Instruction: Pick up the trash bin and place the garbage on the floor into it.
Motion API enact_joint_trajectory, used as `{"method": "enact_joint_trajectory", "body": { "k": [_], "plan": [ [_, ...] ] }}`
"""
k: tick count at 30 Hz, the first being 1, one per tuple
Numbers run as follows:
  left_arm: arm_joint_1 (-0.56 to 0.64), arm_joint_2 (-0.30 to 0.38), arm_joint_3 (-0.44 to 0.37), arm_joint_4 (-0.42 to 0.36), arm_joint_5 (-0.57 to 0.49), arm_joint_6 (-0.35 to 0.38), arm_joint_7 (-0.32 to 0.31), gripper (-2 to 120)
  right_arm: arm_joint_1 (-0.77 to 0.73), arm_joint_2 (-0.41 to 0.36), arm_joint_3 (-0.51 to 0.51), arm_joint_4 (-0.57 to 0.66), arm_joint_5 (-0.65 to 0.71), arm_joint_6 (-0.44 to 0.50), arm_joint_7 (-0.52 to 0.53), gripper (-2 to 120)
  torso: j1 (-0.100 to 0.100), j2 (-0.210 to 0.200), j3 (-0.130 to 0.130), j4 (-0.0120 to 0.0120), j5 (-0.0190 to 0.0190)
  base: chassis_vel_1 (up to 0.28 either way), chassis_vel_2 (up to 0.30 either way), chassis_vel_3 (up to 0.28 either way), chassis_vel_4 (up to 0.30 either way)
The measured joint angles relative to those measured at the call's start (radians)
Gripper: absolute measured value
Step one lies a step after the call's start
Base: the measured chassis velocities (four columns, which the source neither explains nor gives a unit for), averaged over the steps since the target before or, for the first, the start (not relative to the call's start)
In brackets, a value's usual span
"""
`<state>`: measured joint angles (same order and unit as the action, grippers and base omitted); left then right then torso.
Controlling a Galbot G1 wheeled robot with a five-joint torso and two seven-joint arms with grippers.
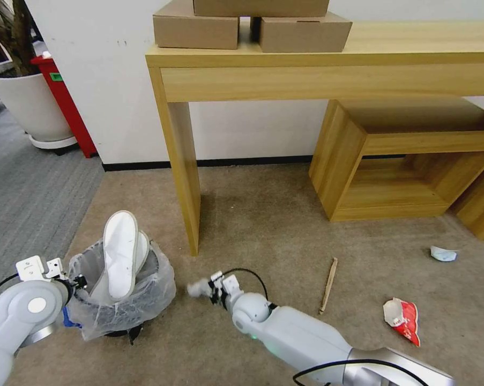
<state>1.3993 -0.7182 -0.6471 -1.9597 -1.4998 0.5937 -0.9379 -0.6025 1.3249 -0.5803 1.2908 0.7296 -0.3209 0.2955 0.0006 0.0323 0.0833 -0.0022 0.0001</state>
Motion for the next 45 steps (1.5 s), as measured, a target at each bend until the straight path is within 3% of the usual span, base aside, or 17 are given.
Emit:
{"method": "enact_joint_trajectory", "body": {
  "k": [3,5,6,7,10,11,13,20,30,45],
  "plan": [
    [0.0,0.0,0.001,-0.001,-0.001,0.0,0.0,0,0.014,-0.044,0.048,0.088,-0.012,0.045,-0.016,0,0.0,0.0,0.0,-0.0001,0.0,0.0,0.0,0.0,0.0],
    [0.001,0.0,0.002,-0.001,-0.001,0.001,0.0,0,0.028,-0.084,0.077,0.148,-0.01,0.099,-0.041,0,0.0,0.0,0.0,-0.0003,0.0,0.0,0.0,0.0,0.0],
    [0.001,0.0,0.005,-0.001,-0.001,0.001,0.0,0,0.04,-0.115,0.106,0.192,-0.002,0.181,-0.107,0,0.0,0.0,0.0,-0.0003,0.0001,0.0,0.0,0.0,0.0],
    [0.001,0.0,0.005,-0.001,-0.001,0.001,0.0,0,0.04,-0.115,0.106,0.192,-0.002,0.181,-0.107,0,0.0,0.0,0.0,-0.0003,0.0001,0.0,0.0,0.0,0.0],
    [-0.001,-0.003,0.008,0.001,-0.002,0.001,0.0,0,0.063,-0.156,0.145,0.241,0.03,0.426,-0.351,0,0.0,0.0,0.0,-0.0002,0.0001,0.0,0.0,0.0,0.0],
    [-0.001,-0.003,0.008,0.001,-0.002,0.001,0.0,0,0.063,-0.156,0.145,0.241,0.03,0.426,-0.351,0,0.0,0.0,0.0,-0.0002,0.0001,0.0,0.0,0.0,0.0],
    [-0.004,-0.005,0.01,0.001,-0.004,0.001,0.0,0,0.08,-0.174,0.146,0.308,0.114,0.495,-0.469,0,0.0,0.0,0.0,-0.0002,0.0001,0.0,0.0,0.0,0.0],
    [-0.015,-0.019,0.018,0.001,-0.009,0.001,-0.001,0,0.106,-0.119,0.051,0.383,0.245,0.511,-0.574,0,0.0,0.0,0.0,0.0001,-0.0002,0.0,0.0,0.0,0.0],
    [-0.038,-0.02,0.02,-0.004,-0.039,0.0,-0.013,0,0.114,-0.016,-0.114,0.237,0.269,0.483,-0.552,0,0.0,0.0,0.0,0.0,-0.0002,0.0,0.0,0.0,0.0],
    [-0.033,-0.022,0.023,-0.008,-0.042,0.0,-0.015,0,0.108,0.039,-0.162,0.138,0.252,0.507,-0.524,0,0.0,0.0,0.0,-0.0002,-0.0002,0.0,0.0,0.0,0.0]
  ]
}}
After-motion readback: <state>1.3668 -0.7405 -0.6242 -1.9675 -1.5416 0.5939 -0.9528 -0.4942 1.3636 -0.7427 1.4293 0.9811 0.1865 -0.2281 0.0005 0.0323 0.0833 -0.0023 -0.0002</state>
